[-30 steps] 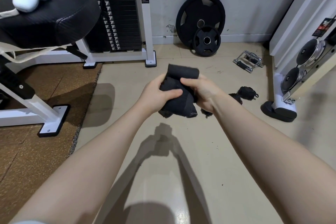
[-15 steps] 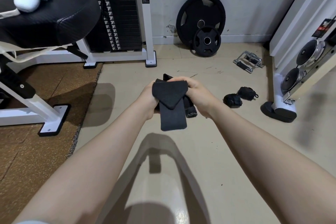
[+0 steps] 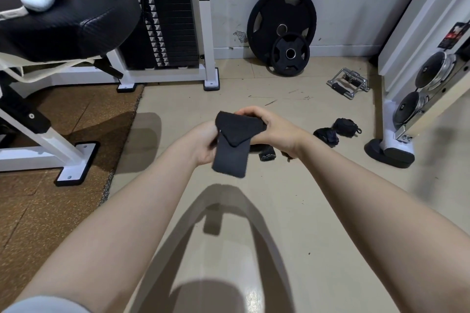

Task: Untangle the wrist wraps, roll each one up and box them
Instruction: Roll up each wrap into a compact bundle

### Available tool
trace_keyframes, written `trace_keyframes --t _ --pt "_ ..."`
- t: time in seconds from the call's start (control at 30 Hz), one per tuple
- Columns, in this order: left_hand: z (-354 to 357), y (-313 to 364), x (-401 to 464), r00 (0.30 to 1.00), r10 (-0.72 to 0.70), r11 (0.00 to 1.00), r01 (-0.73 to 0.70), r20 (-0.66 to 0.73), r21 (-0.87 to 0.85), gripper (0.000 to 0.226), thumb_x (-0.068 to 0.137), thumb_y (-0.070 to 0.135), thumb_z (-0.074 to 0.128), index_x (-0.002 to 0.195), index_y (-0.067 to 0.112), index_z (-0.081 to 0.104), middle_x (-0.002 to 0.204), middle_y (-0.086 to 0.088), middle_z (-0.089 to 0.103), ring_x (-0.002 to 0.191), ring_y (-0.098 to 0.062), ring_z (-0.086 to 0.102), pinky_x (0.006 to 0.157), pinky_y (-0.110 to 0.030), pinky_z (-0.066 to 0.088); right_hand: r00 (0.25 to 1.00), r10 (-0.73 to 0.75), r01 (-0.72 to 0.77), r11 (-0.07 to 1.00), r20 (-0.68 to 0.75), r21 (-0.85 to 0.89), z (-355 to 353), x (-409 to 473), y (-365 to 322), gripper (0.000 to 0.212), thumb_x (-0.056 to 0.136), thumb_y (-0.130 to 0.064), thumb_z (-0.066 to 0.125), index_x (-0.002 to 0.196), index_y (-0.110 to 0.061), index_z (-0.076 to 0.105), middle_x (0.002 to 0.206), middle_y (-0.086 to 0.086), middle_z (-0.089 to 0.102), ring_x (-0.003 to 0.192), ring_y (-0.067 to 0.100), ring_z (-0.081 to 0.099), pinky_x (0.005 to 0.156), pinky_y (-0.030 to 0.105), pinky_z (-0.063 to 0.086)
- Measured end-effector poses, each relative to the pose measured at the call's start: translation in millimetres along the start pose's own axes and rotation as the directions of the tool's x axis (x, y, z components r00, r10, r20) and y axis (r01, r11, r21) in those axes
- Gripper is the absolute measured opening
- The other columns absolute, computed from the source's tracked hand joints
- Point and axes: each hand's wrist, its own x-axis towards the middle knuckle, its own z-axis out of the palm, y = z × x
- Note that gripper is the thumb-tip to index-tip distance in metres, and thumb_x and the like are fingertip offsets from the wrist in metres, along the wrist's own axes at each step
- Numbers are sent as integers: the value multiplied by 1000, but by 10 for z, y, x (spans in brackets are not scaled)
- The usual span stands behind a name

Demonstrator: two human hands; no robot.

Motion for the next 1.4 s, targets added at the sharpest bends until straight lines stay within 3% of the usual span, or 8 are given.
trace_keyframes --t 0.1,0.3,0.43,0.6,0.7,0.83,1.13,1.4 --pt "-68 42 -2 992 -7 991 24 128 -132 26 88 11 53 114 5 55 108 -14 56 97 -29 60 86 -42 53 992 -6 2 999 -127 -32 -41 10 -35 29 85 0 63 97 -25 64 101 3 67 85 17 61 69 33 50" --pt "-97 -35 -61 943 78 993 -103 322 59 47 69 3 60 114 14 56 101 -12 67 83 -30 69 65 -31 58 981 77 -55 991 -180 122 -137 23 -64 18 91 0 54 91 -15 65 83 1 66 72 17 62 57 24 51" --pt "-6 -37 -57 969 115 909 -192 220 371 56 70 37 68 121 19 53 114 -9 67 98 -29 66 80 -34 57 963 262 -233 926 -60 298 -136 -9 -42 18 87 -32 63 95 -15 64 88 7 69 78 26 65 68 34 53" --pt "88 -24 -6 986 164 938 -165 31 305 43 87 34 64 123 13 51 116 -12 66 101 -30 67 86 -54 54 872 482 -426 834 -86 350 -57 25 -38 42 88 -56 54 103 -18 63 89 3 70 81 21 65 71 31 55" --pt "100 -73 6 978 208 937 -189 -34 293 23 91 25 61 111 18 55 111 -8 66 86 -22 67 72 -42 60 896 349 -296 930 -275 217 -45 33 -36 23 92 -41 58 88 -18 63 76 -1 66 65 14 57 48 17 44" --pt "74 -115 27 967 244 935 -213 -77 282 12 91 22 61 101 22 55 105 -6 65 80 -18 66 67 -37 59 946 117 -31 961 -303 275 -50 111 -97 2 91 -18 62 89 -18 62 89 2 67 82 16 64 76 32 52" --pt "89 -63 81 925 295 935 -228 -240 272 24 91 23 60 110 15 51 96 -3 59 72 -21 62 51 -37 57 896 -107 132 991 -432 29 77 193 -145 28 91 -7 60 66 -19 62 62 -11 58 61 2 54 63 18 42" --pt "-82 -160 136 955 49 998 -55 -291 -10 23 94 30 49 114 20 55 109 -8 62 84 -25 63 52 -35 55 936 -233 165 952 -264 -256 427 233 142 25 91 -2 56 109 -11 72 120 3 60 115 18 54 99 33 45"
